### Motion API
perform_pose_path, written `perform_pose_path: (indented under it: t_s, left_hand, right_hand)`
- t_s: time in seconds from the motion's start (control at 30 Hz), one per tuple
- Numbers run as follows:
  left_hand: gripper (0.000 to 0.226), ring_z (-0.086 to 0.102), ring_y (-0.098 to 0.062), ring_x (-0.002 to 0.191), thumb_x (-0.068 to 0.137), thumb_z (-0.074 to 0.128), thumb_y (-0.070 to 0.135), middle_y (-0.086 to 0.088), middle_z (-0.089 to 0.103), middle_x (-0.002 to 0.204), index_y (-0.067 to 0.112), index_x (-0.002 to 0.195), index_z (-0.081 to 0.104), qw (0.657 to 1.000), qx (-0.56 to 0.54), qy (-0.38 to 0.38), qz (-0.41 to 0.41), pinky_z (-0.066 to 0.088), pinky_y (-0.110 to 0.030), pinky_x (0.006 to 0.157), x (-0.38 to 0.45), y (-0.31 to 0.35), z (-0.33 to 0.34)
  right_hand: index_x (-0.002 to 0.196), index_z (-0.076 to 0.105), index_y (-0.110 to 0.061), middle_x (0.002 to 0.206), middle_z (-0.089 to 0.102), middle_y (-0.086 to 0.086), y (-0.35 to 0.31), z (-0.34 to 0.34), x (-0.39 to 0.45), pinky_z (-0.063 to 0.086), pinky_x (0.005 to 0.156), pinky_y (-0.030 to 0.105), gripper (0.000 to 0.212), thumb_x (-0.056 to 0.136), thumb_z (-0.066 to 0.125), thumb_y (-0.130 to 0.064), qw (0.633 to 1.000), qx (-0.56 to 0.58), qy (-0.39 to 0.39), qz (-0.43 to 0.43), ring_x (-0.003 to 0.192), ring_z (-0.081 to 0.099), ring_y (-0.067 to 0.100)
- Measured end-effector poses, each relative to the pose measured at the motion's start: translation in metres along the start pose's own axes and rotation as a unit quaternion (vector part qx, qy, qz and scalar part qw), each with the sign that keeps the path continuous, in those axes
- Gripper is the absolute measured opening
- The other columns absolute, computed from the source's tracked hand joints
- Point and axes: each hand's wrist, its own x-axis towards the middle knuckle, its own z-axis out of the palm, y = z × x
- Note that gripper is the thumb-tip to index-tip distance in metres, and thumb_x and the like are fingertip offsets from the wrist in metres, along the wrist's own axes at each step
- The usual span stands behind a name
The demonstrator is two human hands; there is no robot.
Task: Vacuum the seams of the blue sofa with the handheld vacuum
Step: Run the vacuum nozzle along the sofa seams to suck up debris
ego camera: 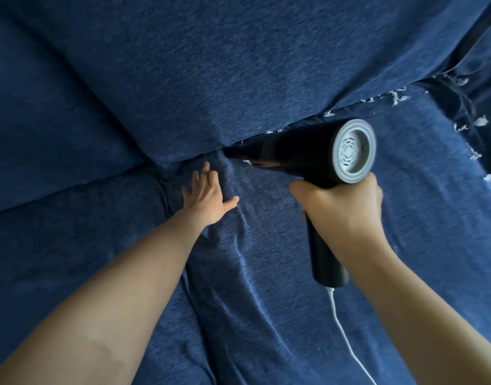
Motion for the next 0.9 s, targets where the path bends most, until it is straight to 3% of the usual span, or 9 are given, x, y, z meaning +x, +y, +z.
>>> perform_pose_path:
  t_s: [0.1,0.2,0.27,0.33,0.47,0.6,0.7,0.83,0.9]
  left_hand:
    - [0.097,-0.011,-0.035,0.147,0.086,0.051,0.066,0.0,-0.014,0.161,0.026,0.153,-0.009,0.999,-0.043,-0.021,-0.011,0.017,-0.068,0.109,0.0,0.014,0.005]
    - [0.103,-0.016,-0.037,0.146,0.084,0.047,0.071,-0.002,-0.022,0.159,0.027,0.152,-0.017,0.998,0.024,-0.045,-0.022,0.019,-0.068,0.11,-0.004,0.018,0.014]
    - [0.105,-0.018,-0.037,0.145,0.084,0.045,0.073,-0.002,-0.027,0.158,0.026,0.151,-0.021,0.997,0.043,-0.057,-0.028,0.018,-0.066,0.111,-0.008,0.018,0.02]
    - [0.105,-0.02,-0.036,0.145,0.084,0.044,0.073,-0.002,-0.029,0.157,0.027,0.15,-0.022,0.997,0.043,-0.058,-0.033,0.017,-0.065,0.112,-0.011,0.017,0.024]
    - [0.104,-0.023,-0.033,0.145,0.084,0.05,0.069,0.001,-0.029,0.157,0.03,0.151,-0.019,0.997,0.013,-0.059,-0.046,0.012,-0.066,0.113,-0.01,0.02,0.025]
    - [0.102,-0.03,-0.03,0.142,0.085,0.057,0.06,0.003,-0.031,0.156,0.032,0.152,-0.015,0.994,-0.048,-0.072,-0.067,0.003,-0.068,0.112,-0.004,0.026,0.026]
    - [0.102,-0.031,-0.03,0.142,0.085,0.058,0.059,0.004,-0.031,0.156,0.033,0.152,-0.014,0.993,-0.054,-0.076,-0.071,0.001,-0.068,0.112,-0.005,0.026,0.026]
    - [0.103,-0.031,-0.03,0.142,0.085,0.057,0.059,0.003,-0.032,0.156,0.032,0.151,-0.016,0.992,-0.055,-0.09,-0.071,0.001,-0.069,0.112,-0.005,0.027,0.023]
    - [0.103,-0.031,-0.031,0.142,0.085,0.057,0.059,0.003,-0.033,0.155,0.032,0.151,-0.017,0.992,-0.052,-0.094,-0.068,0.001,-0.069,0.112,-0.006,0.026,0.022]
  right_hand:
    - [0.069,0.062,-0.012,0.069,0.069,0.004,0.003,0.005,0.006,0.048,0.063,0.027,0.019,0.074,0.075,-0.024,0.999,-0.017,-0.027,-0.005,0.077,0.067,0.021]
    - [0.07,0.062,-0.011,0.066,0.069,0.005,0.005,0.0,0.011,0.055,0.069,0.034,0.017,0.075,0.074,-0.021,0.999,-0.017,-0.039,-0.016,0.076,0.069,0.023]
    - [0.072,0.062,-0.008,0.067,0.07,0.009,0.005,-0.004,0.013,0.054,0.066,0.031,0.017,0.076,0.073,-0.02,0.999,-0.008,-0.043,-0.023,0.077,0.07,0.025]
    - [0.072,0.063,-0.006,0.068,0.071,0.01,0.005,-0.006,0.016,0.054,0.063,0.028,0.018,0.076,0.073,-0.02,0.998,-0.005,-0.049,-0.03,0.077,0.07,0.026]
    - [0.071,0.062,-0.009,0.069,0.07,0.009,0.005,-0.005,0.03,0.061,0.073,0.04,0.018,0.074,0.074,-0.021,0.996,-0.013,-0.081,-0.041,0.078,0.072,0.029]
    - [0.072,0.069,-0.008,0.069,0.073,0.009,0.009,0.004,0.046,0.063,0.075,0.044,0.019,0.072,0.074,-0.027,0.995,-0.002,-0.103,-0.004,0.076,0.073,0.029]
    - [0.068,0.065,-0.009,0.065,0.071,0.007,0.008,0.018,0.048,0.063,0.073,0.043,0.02,0.074,0.074,-0.025,0.995,0.011,-0.097,-0.001,0.075,0.073,0.031]
    - [0.07,0.065,-0.011,0.065,0.069,0.003,0.002,0.039,0.043,0.053,0.059,0.026,0.022,0.076,0.075,-0.029,0.996,0.012,-0.088,0.004,0.072,0.071,0.024]
    - [0.07,0.064,-0.014,0.066,0.069,0.002,0.001,0.042,0.04,0.054,0.061,0.027,0.02,0.076,0.075,-0.03,0.996,0.012,-0.086,0.011,0.072,0.071,0.024]
